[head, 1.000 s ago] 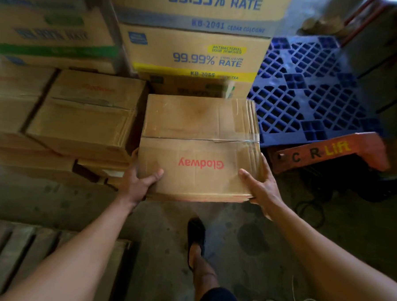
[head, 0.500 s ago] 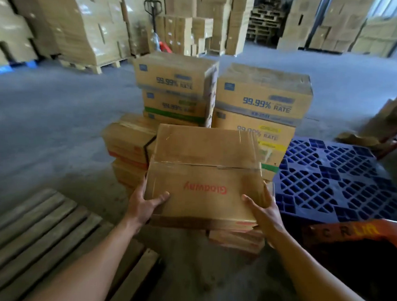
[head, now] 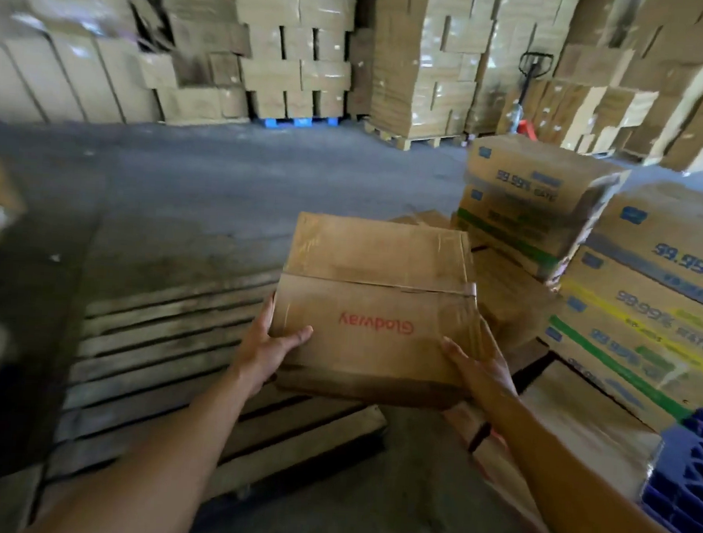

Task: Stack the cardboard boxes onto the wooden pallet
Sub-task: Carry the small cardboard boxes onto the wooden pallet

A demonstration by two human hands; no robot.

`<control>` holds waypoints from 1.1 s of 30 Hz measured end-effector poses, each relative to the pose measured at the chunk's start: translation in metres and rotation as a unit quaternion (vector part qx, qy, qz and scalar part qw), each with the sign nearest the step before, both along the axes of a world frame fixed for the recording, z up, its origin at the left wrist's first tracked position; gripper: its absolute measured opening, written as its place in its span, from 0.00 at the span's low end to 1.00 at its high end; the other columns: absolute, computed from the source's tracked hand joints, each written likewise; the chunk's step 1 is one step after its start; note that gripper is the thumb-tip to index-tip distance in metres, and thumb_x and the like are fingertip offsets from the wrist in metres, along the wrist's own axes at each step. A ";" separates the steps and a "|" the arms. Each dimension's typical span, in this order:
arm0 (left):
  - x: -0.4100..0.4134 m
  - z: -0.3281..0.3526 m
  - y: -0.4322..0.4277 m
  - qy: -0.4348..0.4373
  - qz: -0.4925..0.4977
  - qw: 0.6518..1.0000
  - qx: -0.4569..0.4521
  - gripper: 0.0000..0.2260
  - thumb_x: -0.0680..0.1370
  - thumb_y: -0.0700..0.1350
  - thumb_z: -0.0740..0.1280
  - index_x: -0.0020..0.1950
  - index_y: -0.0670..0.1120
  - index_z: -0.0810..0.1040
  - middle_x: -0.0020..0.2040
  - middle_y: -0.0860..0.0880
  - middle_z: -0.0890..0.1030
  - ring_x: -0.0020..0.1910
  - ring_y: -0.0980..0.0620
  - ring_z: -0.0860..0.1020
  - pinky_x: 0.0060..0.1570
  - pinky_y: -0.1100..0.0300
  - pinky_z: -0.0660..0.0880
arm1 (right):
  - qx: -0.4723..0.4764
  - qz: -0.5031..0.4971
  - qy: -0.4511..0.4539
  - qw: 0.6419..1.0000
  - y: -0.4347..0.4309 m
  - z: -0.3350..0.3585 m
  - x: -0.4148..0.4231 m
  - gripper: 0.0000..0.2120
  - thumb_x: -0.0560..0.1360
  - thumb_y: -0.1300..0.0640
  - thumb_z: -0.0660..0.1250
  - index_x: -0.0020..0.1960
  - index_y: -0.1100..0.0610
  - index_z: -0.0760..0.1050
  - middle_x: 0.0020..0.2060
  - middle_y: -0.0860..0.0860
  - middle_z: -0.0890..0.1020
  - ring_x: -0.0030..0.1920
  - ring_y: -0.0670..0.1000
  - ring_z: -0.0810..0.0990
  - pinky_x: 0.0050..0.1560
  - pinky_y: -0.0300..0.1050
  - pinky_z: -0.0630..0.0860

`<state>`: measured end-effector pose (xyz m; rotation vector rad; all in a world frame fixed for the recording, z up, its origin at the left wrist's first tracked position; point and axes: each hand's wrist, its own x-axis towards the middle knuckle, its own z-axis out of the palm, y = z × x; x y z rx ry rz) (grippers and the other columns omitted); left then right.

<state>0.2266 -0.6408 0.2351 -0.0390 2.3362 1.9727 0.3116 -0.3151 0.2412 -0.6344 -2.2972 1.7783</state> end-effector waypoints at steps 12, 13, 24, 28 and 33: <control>0.057 0.000 -0.196 -0.014 0.139 0.988 -0.072 0.43 0.72 0.55 0.75 0.80 0.56 0.53 0.76 0.48 0.64 0.72 0.46 0.65 0.65 0.54 0.67 | 0.055 0.171 -0.016 0.984 -0.182 -0.008 -0.055 0.41 0.68 0.34 0.73 0.76 0.36 0.57 0.69 0.51 0.72 0.62 0.55 0.75 0.58 0.56 0.76; 0.055 0.000 -0.212 -0.013 0.144 0.988 -0.061 0.43 0.72 0.54 0.75 0.80 0.57 0.53 0.76 0.48 0.64 0.71 0.47 0.66 0.65 0.53 0.68 | 0.064 0.177 -0.014 0.982 -0.200 -0.008 -0.063 0.41 0.68 0.33 0.72 0.76 0.35 0.56 0.69 0.51 0.72 0.60 0.54 0.74 0.54 0.53 0.75; -0.005 -0.020 -0.407 -0.058 0.208 0.976 -0.014 0.44 0.70 0.52 0.78 0.79 0.62 0.55 0.75 0.49 0.65 0.71 0.44 0.68 0.65 0.47 0.71 | 0.051 0.216 0.005 0.975 -0.407 -0.030 -0.134 0.33 0.70 0.36 0.72 0.71 0.35 0.62 0.62 0.48 0.77 0.59 0.55 0.78 0.57 0.63 0.78; -0.023 -0.040 -0.449 -0.056 0.189 0.980 0.034 0.34 0.71 0.47 0.78 0.73 0.59 0.66 0.65 0.49 0.74 0.63 0.44 0.76 0.51 0.54 0.80 | 0.047 0.223 -0.020 0.974 -0.453 -0.048 -0.165 0.24 0.70 0.36 0.72 0.61 0.29 0.64 0.53 0.43 0.80 0.54 0.52 0.81 0.54 0.62 0.80; -0.067 -0.065 -0.482 -0.070 0.216 0.969 0.100 0.27 0.74 0.44 0.75 0.66 0.65 0.71 0.54 0.54 0.80 0.53 0.49 0.81 0.40 0.58 0.81 | 0.055 0.271 -0.044 0.960 -0.500 -0.073 -0.239 0.24 0.69 0.33 0.70 0.62 0.28 0.67 0.55 0.39 0.81 0.53 0.46 0.79 0.56 0.58 0.77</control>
